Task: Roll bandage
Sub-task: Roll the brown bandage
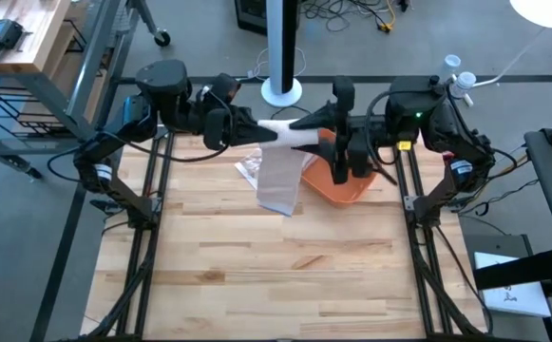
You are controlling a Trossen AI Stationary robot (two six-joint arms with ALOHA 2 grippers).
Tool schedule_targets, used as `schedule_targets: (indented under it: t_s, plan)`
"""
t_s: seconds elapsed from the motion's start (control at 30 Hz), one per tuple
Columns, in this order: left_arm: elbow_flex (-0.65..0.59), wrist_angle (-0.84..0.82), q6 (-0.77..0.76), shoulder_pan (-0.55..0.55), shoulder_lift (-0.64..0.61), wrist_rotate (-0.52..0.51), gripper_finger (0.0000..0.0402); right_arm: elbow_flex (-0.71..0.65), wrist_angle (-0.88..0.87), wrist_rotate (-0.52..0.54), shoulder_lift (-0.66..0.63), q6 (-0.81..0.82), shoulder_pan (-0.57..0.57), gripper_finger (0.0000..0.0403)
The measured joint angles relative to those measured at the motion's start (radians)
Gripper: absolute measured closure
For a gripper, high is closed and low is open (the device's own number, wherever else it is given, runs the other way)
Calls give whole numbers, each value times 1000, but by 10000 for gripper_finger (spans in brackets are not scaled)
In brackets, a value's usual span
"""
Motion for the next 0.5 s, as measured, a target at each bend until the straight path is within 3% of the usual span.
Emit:
schedule_targets:
  t_s: [0.23, 0.37, 0.5]
  plan:
    - [8, -29, 311, 27, -6, -7, 318, 0, 38, -4, -14, 472, 20, 126]
    - [11, -20, 440, 27, -10, -69, 318, 0, 60, 56, -24, 550, 21, 81]
    - [11, -24, 550, 28, -10, -100, 318, 0, 58, 143, -23, 563, 21, 61]
